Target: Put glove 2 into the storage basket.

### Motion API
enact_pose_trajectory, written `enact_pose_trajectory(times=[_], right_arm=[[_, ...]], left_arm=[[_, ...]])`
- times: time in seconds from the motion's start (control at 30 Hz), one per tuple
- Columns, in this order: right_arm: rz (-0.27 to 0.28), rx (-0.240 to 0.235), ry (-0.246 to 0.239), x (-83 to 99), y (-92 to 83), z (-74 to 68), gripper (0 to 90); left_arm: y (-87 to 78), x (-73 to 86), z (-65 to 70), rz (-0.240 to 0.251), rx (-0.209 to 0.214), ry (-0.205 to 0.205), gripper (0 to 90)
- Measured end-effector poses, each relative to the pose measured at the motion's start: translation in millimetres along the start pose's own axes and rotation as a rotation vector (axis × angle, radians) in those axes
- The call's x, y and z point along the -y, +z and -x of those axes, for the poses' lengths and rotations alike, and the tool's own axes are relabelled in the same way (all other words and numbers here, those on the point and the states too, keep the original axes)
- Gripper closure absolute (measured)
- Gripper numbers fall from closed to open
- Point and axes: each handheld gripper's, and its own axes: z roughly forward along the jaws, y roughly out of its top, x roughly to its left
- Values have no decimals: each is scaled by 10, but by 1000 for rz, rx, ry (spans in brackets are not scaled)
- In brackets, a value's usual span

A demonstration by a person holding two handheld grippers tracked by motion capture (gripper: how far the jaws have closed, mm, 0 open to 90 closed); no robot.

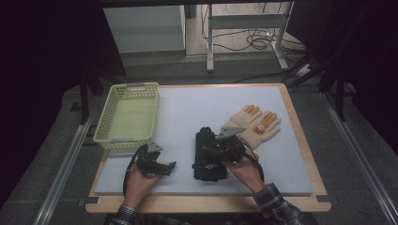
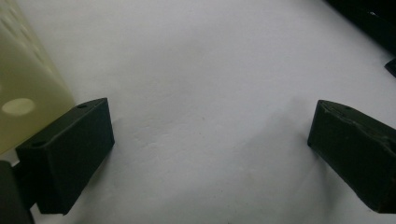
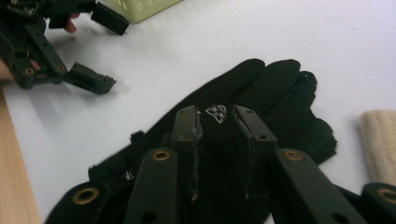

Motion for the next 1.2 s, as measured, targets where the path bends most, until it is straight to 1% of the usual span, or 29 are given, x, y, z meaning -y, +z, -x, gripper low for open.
enact_pose_trajectory(times=[0.07,0.17,0.3,0.33,0.37,0.4,0.43,0.47,0.5,0.53,0.57,0.6,0.63,0.73,0.8,0.87,0.93,0.97,1.1,1.2], right_arm=[[-6,-21,-18,13,-19,14,639],[-12,-24,-53,51,32,1,560],[-30,-18,-84,48,245,27,480],[-38,-16,-90,33,306,49,459],[-51,-15,-93,21,386,80,456],[-63,-20,-92,20,435,100,474],[-86,-26,-90,26,496,115,544],[-108,-30,-93,40,547,120,633],[-104,-39,-89,56,570,113,732],[-95,-37,-78,56,569,97,815],[-95,-27,-73,48,560,87,870],[-93,-16,-61,32,545,69,877],[-87,-7,-63,16,524,55,881],[-51,26,-48,-34,410,7,882],[-22,49,-31,-92,296,-30,883],[-8,71,-18,-136,233,-47,883],[5,91,5,-173,191,-49,883],[15,100,26,-195,171,-38,883],[25,114,90,-198,203,-12,883],[15,108,138,-115,333,16,878]], left_arm=[[0,0,0,0,0,0,6],[0,1,2,-1,0,-1,6],[-1,1,3,0,0,-2,6],[-2,0,0,-2,0,1,6],[-3,0,-3,-4,-1,6,6],[-3,0,-3,-4,-1,6,6],[-3,1,-1,-4,0,3,6],[-3,1,0,-4,0,2,6],[-2,1,0,-3,0,2,6],[-3,1,-1,-4,-1,4,6],[-3,1,-1,-4,-1,4,6],[-3,1,-1,-4,-1,3,6],[-3,0,-3,-4,-1,5,6],[-3,0,-3,-4,-1,5,6],[0,0,0,-1,-1,1,6],[1,1,1,1,-1,0,6],[0,1,0,0,0,1,6],[0,1,0,0,-1,2,6],[0,1,0,0,0,1,6],[0,1,0,-1,0,2,6]])
